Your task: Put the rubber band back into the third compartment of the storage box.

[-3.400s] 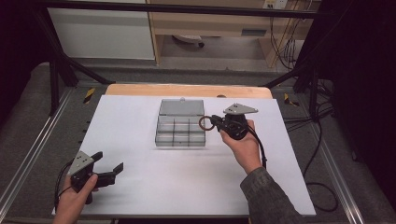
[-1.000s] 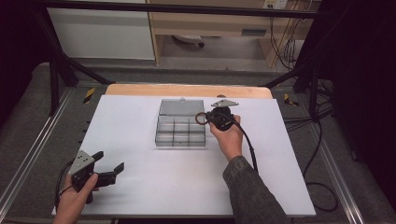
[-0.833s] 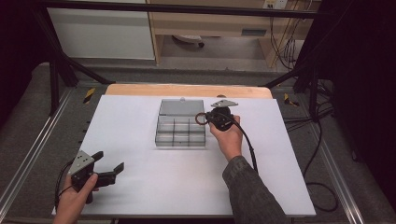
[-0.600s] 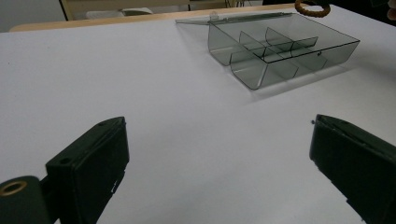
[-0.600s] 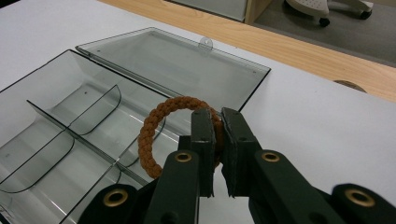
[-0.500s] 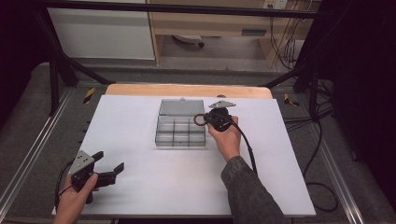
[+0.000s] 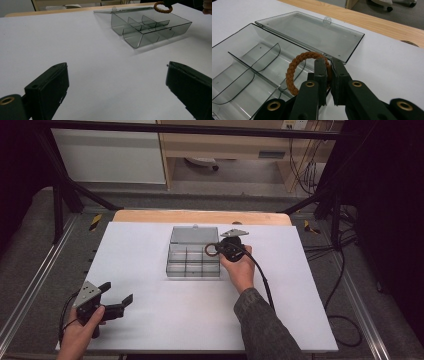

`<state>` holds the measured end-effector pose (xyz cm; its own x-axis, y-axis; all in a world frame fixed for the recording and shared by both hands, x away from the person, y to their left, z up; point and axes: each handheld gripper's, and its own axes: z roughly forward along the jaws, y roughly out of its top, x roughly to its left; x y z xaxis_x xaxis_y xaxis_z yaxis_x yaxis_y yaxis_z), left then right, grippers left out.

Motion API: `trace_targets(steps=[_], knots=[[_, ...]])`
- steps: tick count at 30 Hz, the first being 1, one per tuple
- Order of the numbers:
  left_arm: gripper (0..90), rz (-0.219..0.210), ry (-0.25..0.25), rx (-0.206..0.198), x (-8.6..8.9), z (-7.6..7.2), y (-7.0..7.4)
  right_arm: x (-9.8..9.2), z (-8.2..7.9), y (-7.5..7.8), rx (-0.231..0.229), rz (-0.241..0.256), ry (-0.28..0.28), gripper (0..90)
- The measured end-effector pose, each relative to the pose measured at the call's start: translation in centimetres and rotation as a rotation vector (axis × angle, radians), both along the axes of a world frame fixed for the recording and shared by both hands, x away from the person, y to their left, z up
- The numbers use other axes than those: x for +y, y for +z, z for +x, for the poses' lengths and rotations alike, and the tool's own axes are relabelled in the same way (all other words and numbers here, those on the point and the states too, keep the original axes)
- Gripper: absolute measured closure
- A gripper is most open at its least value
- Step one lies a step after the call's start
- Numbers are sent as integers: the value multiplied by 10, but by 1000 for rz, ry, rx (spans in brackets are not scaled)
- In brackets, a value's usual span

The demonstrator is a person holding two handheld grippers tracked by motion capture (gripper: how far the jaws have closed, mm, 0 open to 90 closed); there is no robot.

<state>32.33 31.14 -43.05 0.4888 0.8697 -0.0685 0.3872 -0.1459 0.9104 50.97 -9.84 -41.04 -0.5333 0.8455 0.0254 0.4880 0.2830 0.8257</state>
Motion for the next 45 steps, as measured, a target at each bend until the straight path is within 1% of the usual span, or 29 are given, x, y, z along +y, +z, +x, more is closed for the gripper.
trace_targets(steps=[15,17,23,25,32,36,42,45], knots=[[43,-1,0,2,0,0,0,1,1,-2,2,-11,2,843],[43,-1,-1,2,0,0,0,1,1,-2,4,-4,2,843],[43,-2,0,2,0,0,0,4,1,-3,4,-9,6,843],[43,-1,0,2,0,0,0,6,1,-4,5,-4,8,842],[43,-1,-3,7,0,0,-1,11,1,-4,6,-22,17,842],[43,0,-4,9,0,0,-1,13,1,-4,-1,-55,17,841],[43,1,-4,10,0,0,-1,17,2,-3,2,-64,18,841],[43,3,-2,9,0,0,-1,17,3,-4,-5,-89,18,842]])
